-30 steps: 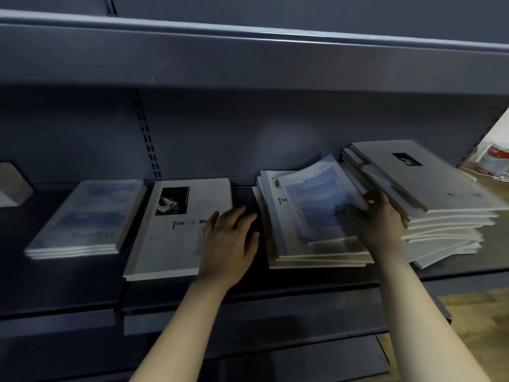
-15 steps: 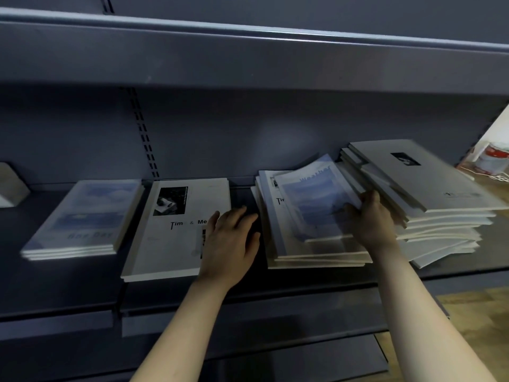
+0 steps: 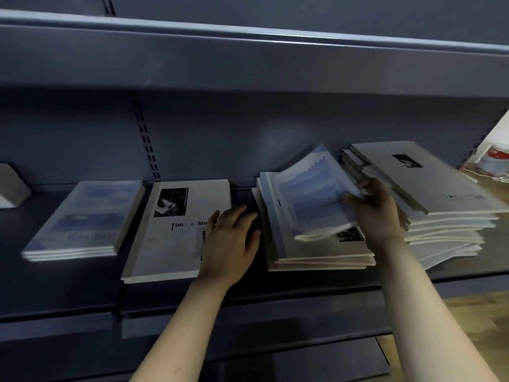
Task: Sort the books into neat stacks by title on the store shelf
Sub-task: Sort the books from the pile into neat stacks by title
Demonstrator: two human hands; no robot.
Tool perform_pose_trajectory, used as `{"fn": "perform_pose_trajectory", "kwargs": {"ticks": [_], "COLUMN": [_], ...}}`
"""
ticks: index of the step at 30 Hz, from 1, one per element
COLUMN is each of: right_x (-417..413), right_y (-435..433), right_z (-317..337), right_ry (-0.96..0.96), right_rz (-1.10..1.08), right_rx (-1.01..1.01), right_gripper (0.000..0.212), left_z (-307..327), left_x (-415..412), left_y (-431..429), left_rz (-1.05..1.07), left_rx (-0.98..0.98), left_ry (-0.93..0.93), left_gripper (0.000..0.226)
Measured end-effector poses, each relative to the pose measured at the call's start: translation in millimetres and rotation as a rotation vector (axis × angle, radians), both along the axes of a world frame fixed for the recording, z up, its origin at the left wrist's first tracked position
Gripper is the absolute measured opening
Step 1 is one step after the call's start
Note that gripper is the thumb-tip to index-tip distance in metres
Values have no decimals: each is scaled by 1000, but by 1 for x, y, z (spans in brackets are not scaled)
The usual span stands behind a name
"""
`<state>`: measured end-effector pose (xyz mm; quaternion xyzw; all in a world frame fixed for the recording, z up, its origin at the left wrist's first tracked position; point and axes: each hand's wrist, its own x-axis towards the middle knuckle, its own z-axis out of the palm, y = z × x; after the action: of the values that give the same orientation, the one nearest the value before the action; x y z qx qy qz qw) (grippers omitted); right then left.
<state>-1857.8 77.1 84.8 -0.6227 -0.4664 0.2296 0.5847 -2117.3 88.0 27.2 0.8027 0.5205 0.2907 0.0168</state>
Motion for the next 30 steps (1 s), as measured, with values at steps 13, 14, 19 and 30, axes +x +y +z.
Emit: {"fn": "perform_pose_trajectory", "kwargs": {"ticks": [13,14,19,30], "right_x": [-131,-139,-171,-282], "right_y": [18,19,24,36], "right_z": [-5,-7,-13,-27], "right_ry": [333,360,339,361], "right_rz": [452,470,581,691], "right_rx": [198,165,-101,-210], "right_gripper": [27,34,53,28], "left_z": [47,47,46,24], "left_x": [-48,-56,-108,-237], "left_y": [-16,-16,-22,-29], "left_rz": [-194,-185,-188,282], "left_rx": [-629,-629,-604,-166], "left_ry": [-1374,-1387,-1370,-584], "left_gripper": [52,53,38,27]}}
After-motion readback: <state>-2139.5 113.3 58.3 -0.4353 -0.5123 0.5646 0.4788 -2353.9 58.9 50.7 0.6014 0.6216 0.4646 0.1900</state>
